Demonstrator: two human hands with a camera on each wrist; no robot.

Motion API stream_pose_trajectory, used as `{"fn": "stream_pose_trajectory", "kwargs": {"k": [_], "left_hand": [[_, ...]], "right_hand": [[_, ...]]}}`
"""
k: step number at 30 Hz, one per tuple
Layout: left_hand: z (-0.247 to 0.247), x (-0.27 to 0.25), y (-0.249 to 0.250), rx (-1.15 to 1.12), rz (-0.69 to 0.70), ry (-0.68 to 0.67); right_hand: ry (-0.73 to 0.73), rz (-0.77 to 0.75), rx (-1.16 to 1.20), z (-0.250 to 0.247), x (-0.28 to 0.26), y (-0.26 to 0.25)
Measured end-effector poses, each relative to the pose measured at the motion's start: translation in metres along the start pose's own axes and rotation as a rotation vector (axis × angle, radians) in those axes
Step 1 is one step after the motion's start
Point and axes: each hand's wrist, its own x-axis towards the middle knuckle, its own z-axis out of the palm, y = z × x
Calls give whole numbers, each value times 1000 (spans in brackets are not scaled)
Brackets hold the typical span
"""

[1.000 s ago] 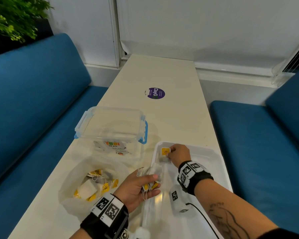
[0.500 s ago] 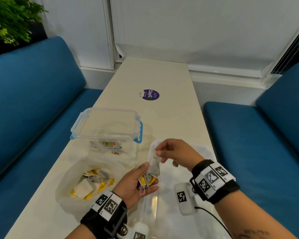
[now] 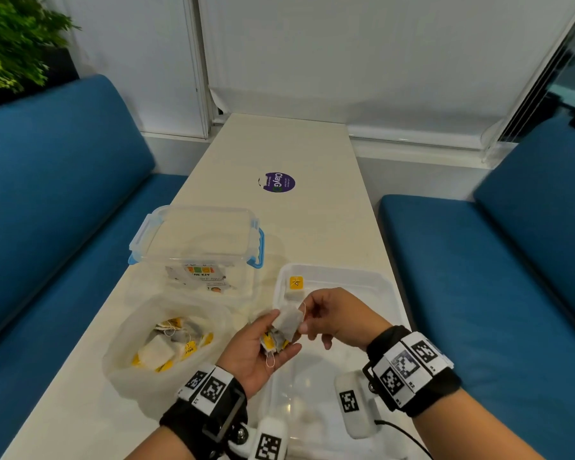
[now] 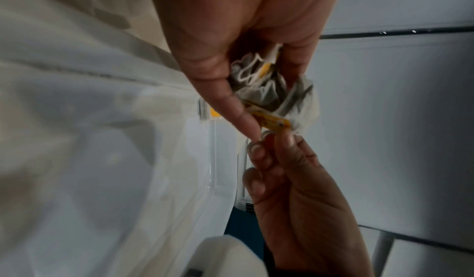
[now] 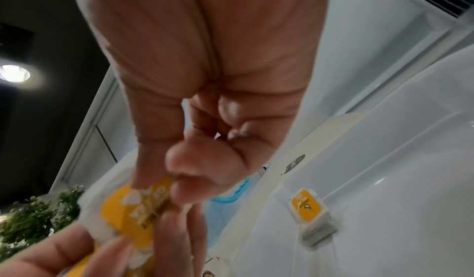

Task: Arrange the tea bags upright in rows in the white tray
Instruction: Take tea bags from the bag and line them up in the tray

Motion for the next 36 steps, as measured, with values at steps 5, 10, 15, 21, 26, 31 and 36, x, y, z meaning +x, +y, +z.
{"fn": "stream_pose_trajectory", "kwargs": {"k": [5,10,15,21,26,31,36], "left_hand": [[3,1,-2,144,44,-38],[6,-3,3,221,39,-49],[7,2,2,41,22,36],[-3,7,-1,-37,97,155],[-10,6,-1,37,131,203],[-6,5,-1,192,183,189],[-11,3,1,255,193,171]], "right_hand": [[7,62,-69,-6,-5,-6],[-77,150,-162,-14,-6,-22],[60,148,91,-10,-3,-22],[159,205,107,-1,-3,-19],[153,193,-49,-5,0,-27],[69,169,-254,-5,0,-36],[73,116,-442,-16,6,-42]]}}
